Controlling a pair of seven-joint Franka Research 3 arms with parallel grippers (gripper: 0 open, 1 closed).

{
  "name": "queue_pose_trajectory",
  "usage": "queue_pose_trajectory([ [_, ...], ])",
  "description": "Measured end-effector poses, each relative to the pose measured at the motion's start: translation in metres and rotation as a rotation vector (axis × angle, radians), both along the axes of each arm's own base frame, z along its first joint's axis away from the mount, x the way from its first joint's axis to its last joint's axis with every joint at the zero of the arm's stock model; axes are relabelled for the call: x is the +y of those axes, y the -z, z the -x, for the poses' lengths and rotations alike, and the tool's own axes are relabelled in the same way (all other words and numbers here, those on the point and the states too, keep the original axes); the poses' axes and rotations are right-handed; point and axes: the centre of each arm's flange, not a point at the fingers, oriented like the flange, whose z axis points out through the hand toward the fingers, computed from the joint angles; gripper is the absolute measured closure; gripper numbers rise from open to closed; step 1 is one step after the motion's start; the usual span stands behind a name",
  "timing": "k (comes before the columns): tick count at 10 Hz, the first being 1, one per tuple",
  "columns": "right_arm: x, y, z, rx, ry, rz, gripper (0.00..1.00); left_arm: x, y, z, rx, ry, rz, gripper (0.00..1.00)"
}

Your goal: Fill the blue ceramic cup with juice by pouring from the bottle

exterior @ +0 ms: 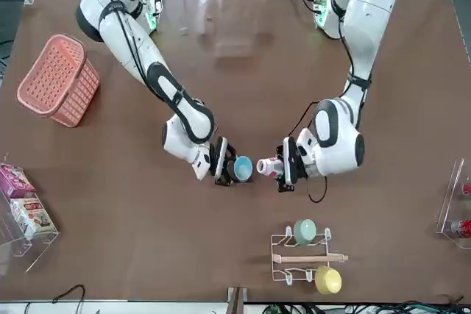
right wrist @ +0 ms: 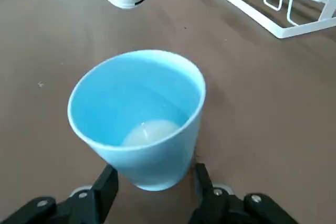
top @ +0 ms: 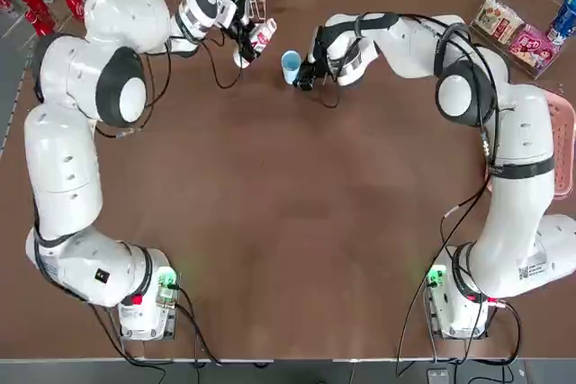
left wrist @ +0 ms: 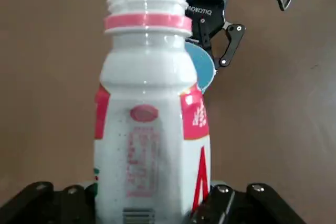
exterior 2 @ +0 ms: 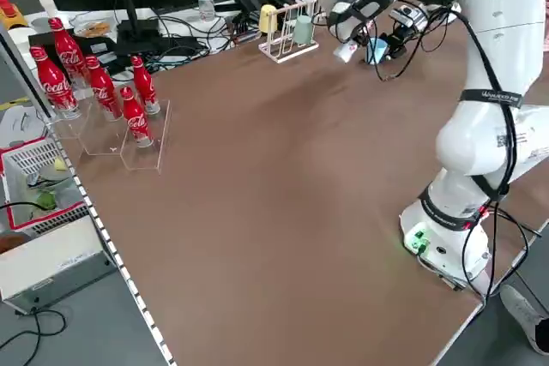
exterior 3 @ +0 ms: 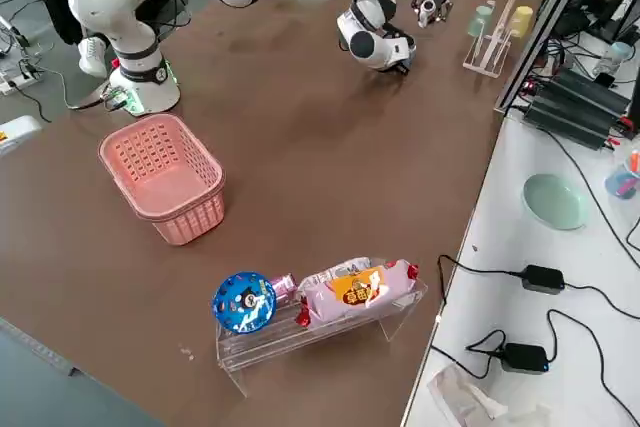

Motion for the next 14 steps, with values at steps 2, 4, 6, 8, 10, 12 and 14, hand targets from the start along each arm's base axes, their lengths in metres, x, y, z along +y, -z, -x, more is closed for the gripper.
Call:
queue_pose_trajectory([
  [2,0.0,0.0,0.0,0.0,0.001,0.0,0.33,-0.014,0.002,0.0,0.003,-0.009,-0.034,0.59],
  [4,-0.001,0.0,0.0,0.0,0.002,0.0,0.33,-0.031,0.012,0.006,0.012,-0.011,-0.058,0.59],
  [6,-0.001,0.0,-0.001,0.0,0.003,0.001,0.33,-0.038,0.008,0.005,-0.008,-0.008,-0.084,0.59],
  [8,-0.002,0.0,-0.001,0.0,0.005,0.001,0.33,-0.04,0.001,0.003,-0.037,0.0,-0.133,0.59],
  [10,-0.002,0.0,-0.001,0.0,0.006,0.001,0.33,-0.046,0.0,0.005,-0.061,0.01,-0.181,0.59],
  [12,-0.002,0.0,-0.001,0.0,0.006,0.001,0.33,-0.051,0.006,0.006,-0.082,0.014,-0.235,0.59],
  [14,-0.002,0.0,-0.001,0.0,0.006,0.001,0.33,-0.056,0.006,0.003,-0.102,0.028,-0.277,0.59],
])
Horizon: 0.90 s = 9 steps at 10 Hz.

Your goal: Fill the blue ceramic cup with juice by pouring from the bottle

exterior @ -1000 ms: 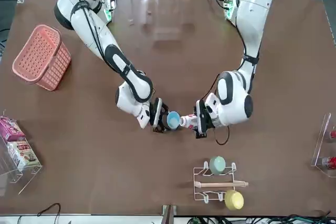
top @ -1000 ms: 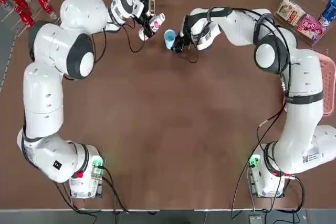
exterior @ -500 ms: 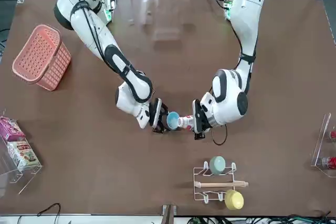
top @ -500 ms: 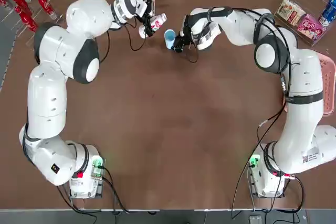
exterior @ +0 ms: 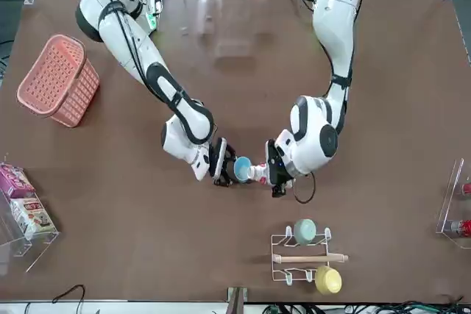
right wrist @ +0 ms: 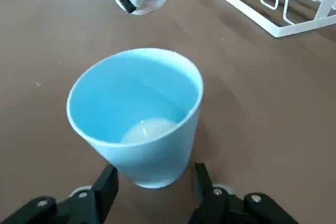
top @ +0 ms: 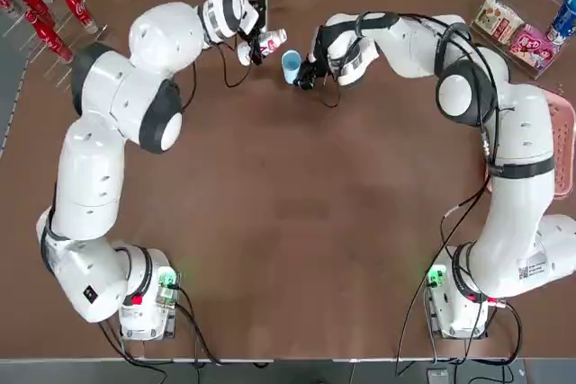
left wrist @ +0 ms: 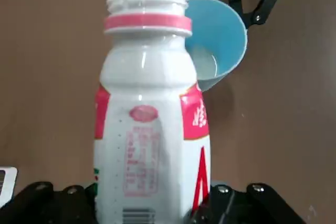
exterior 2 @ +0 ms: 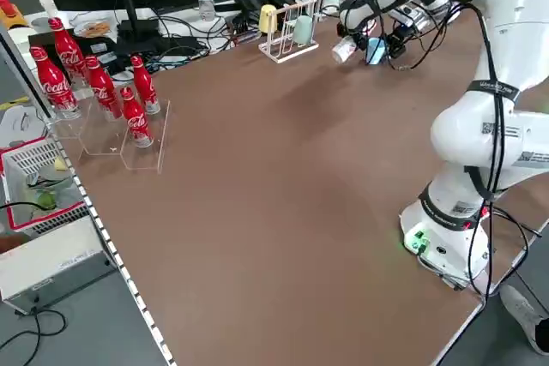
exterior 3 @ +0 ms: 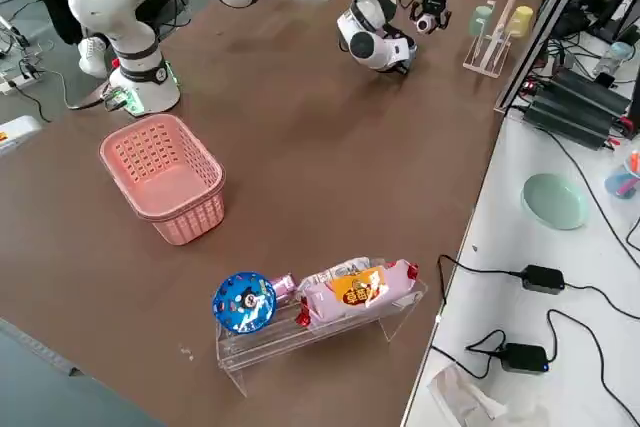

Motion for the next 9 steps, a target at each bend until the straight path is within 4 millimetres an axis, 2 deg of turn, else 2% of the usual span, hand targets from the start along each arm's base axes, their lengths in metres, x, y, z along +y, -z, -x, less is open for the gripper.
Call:
queue_pose_trajectory([
  [3,0.0,0.0,0.0,0.0,0.0,0.0,0.33,-0.006,-0.008,-0.003,-0.014,-0.004,-0.043,0.59],
  [9,-0.001,0.0,0.0,0.001,0.002,0.0,0.33,-0.021,-0.007,0.006,-0.009,-0.03,-0.133,0.59],
])
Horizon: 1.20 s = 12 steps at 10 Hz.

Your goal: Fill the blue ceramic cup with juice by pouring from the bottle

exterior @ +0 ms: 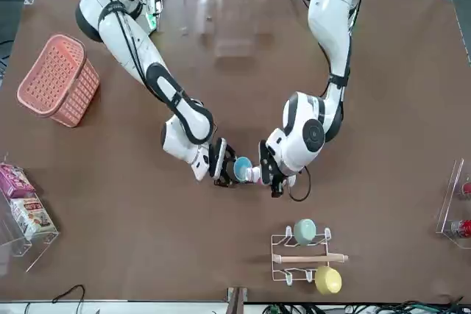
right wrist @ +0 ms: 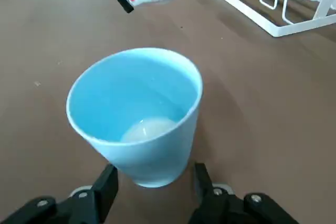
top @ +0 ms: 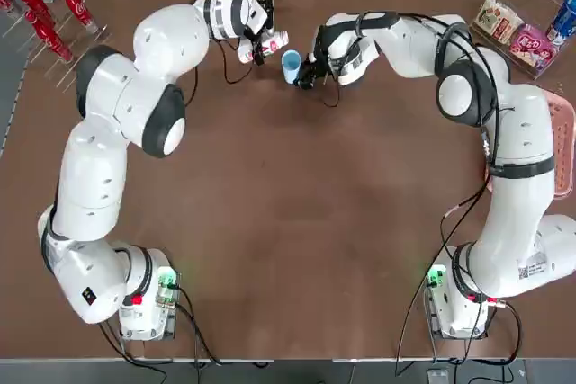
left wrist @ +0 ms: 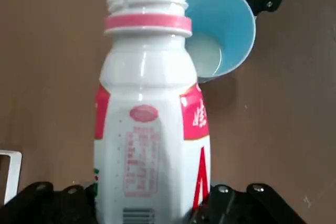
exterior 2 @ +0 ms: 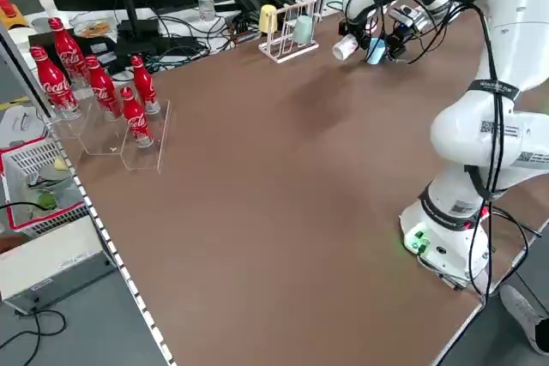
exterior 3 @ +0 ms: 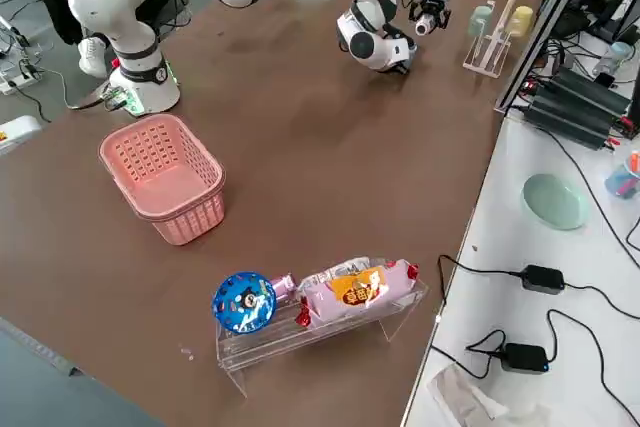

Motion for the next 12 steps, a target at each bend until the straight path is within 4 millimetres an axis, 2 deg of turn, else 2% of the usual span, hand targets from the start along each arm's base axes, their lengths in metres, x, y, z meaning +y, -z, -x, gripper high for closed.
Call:
queue_pose_trajectory([
  [6,0.0,0.0,0.0,0.001,0.001,0.0,0.33,-0.021,0.0,0.012,-0.028,0.041,-0.054,0.59],
  [12,-0.001,0.0,0.0,0.001,0.002,0.0,0.33,-0.021,0.007,0.013,-0.041,0.071,-0.106,0.59],
])
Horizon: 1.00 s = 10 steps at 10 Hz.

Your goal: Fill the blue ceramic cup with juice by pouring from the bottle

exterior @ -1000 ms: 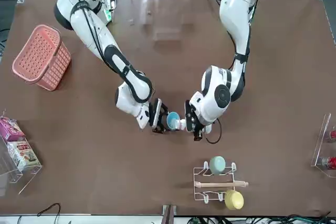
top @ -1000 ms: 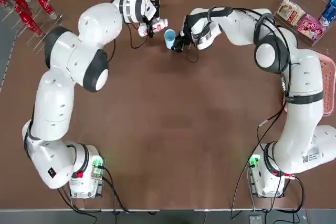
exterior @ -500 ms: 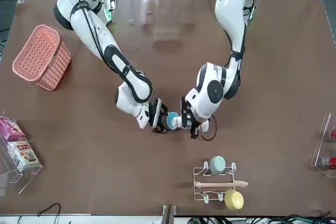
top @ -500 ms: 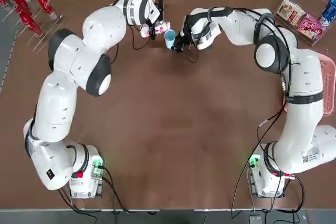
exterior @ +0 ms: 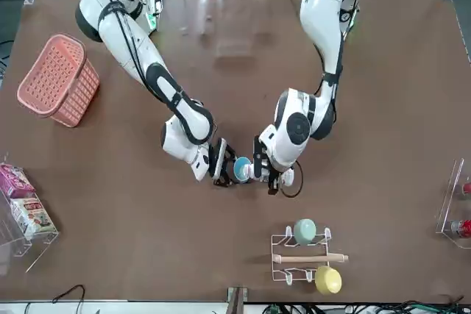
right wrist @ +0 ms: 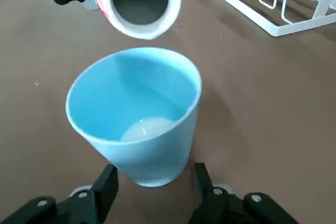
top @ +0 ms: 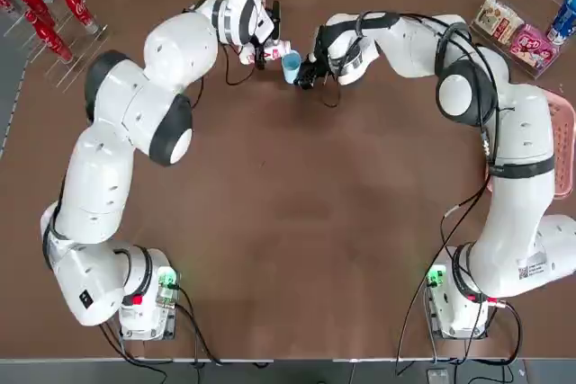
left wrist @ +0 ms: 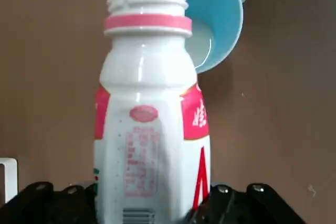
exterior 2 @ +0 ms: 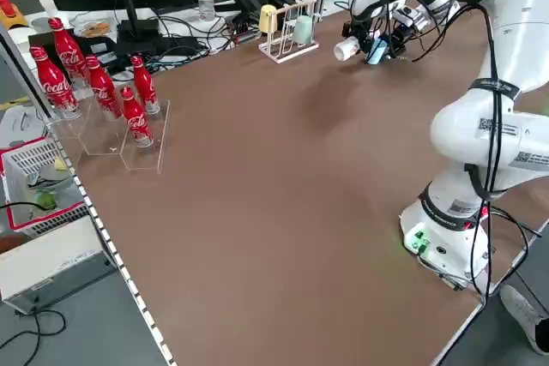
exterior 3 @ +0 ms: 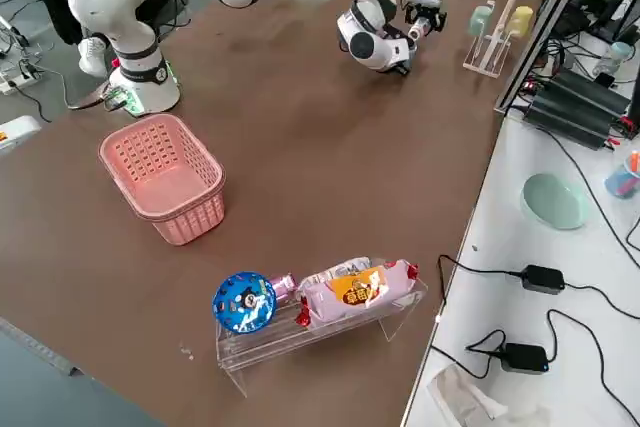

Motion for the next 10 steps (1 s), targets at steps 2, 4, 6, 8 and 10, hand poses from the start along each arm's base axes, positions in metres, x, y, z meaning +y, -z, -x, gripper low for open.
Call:
queue_pose_trajectory([
  [2,0.0,0.0,0.0,0.0,0.0,0.0,0.33,-0.0018,-0.0021,0.0008,-0.017,0.009,-0.024,0.59],
  [4,0.0,0.0,0.0,0.0,0.0,0.0,0.33,-0.0065,-0.0039,0.0034,-0.028,0.018,-0.036,0.59],
  [6,0.0,0.0,0.0,0.0,0.0,0.0,0.33,-0.0043,-0.0041,0.0019,-0.034,0.015,-0.045,0.59],
  [8,0.0006,-0.0002,0.0003,0.0,-0.001,-0.001,0.33,-0.0036,-0.0068,0.0011,-0.045,0.019,-0.058,0.59],
  [10,0.0008,-0.0003,0.0004,0.0,-0.001,-0.001,0.33,-0.0063,-0.006,0.003,-0.05,0.034,-0.073,0.59],
])
